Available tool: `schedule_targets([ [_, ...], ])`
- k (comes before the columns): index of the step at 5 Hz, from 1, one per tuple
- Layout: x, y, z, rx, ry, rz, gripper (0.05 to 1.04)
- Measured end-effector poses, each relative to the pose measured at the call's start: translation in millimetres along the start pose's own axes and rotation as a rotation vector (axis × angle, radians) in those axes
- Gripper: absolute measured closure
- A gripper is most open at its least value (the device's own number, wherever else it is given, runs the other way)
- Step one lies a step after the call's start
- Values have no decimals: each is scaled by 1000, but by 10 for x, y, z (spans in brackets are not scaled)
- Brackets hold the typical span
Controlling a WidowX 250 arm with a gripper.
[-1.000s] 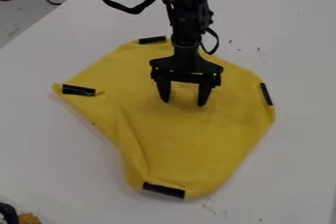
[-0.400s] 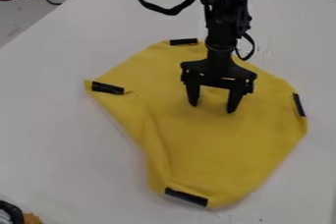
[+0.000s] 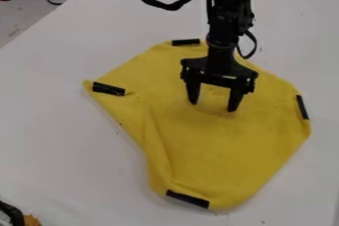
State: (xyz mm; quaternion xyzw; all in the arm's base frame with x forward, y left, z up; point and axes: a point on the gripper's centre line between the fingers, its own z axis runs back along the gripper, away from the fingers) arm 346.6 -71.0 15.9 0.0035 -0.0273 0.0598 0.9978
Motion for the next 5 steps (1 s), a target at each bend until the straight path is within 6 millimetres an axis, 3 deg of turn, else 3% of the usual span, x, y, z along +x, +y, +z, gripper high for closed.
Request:
schedule_targets([
  [3, 94, 271, 688, -12, -102, 23, 84],
  [5, -128, 540, 904, -41, -19, 112, 84],
])
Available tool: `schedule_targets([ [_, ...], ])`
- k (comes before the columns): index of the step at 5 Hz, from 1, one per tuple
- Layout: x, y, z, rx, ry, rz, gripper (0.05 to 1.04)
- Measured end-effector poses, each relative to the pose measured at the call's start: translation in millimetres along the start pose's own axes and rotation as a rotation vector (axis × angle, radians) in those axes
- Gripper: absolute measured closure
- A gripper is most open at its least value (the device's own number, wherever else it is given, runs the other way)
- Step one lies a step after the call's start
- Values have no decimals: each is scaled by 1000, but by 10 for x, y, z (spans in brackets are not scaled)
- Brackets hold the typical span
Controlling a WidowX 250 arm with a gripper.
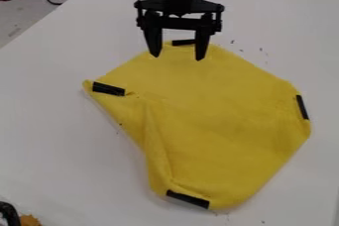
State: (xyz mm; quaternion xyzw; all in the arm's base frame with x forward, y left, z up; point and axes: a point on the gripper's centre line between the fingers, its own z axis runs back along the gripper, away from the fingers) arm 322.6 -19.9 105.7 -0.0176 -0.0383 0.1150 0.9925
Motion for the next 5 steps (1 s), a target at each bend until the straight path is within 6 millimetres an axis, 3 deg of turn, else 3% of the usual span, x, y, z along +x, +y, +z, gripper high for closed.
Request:
schedule_targets([
  [1, -142, 196, 88, 9, 66, 16, 84],
  [3, -661, 566, 244, -15, 124, 40, 84],
  [5, -987, 946, 233, 0, 162, 97, 84],
])
